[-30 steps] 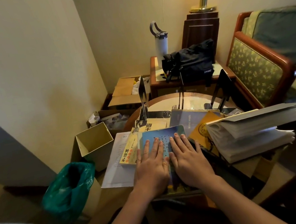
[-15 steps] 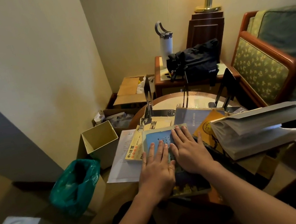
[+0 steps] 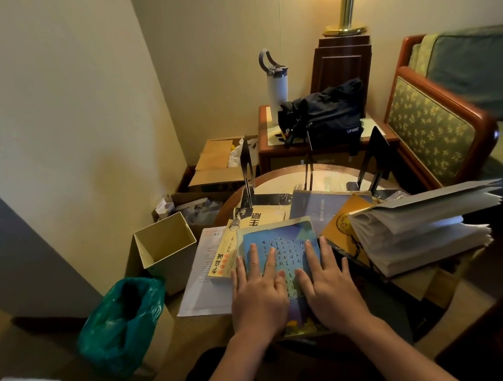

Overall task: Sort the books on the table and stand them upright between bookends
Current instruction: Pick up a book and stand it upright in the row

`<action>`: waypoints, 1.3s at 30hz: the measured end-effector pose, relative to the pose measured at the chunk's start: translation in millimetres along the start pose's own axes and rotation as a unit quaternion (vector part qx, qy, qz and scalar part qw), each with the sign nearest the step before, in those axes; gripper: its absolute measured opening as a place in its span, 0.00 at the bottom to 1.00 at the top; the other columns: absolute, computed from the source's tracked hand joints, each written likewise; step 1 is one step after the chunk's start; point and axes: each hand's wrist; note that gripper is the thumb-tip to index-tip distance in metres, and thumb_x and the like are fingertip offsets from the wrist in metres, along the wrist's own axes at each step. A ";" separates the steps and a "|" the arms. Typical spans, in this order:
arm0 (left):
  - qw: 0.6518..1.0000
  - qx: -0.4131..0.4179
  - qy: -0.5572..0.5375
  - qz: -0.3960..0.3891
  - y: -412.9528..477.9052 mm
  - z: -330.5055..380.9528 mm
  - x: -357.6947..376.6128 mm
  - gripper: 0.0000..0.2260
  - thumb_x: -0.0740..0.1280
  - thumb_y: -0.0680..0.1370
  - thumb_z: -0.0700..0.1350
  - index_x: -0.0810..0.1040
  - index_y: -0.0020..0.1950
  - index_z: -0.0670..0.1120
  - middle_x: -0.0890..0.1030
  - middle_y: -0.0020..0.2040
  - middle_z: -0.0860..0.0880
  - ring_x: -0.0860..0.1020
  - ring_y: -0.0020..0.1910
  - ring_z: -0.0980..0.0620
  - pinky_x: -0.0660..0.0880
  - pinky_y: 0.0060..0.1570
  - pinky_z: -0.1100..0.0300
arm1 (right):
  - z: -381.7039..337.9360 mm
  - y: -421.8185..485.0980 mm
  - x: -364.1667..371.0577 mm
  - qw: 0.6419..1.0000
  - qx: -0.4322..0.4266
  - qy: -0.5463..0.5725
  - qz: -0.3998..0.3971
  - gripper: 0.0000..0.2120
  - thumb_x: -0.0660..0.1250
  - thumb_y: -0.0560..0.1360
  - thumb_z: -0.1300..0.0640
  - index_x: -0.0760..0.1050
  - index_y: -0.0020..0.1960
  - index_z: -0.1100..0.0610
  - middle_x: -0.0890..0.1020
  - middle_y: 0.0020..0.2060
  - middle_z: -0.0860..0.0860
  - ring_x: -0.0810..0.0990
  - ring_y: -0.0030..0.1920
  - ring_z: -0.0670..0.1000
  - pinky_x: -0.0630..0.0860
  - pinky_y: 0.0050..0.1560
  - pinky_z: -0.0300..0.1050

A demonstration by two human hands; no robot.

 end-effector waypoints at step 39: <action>0.890 0.130 -0.405 0.163 -7.4 59.3 -87.4 0.34 0.64 0.82 0.40 0.51 0.79 0.66 0.69 0.62 0.67 0.79 0.49 0.62 0.83 0.38 0.56 | -26.3 8.1 -80.1 0.953 -0.053 0.276 0.115 0.28 0.58 0.82 0.44 0.49 0.78 0.34 0.67 0.68 0.47 0.74 0.59 0.49 0.79 0.53 0.51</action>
Point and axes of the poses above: each hand's wrist, its own y-axis towards the middle knuckle, its own x-axis out of the palm, z = x × y
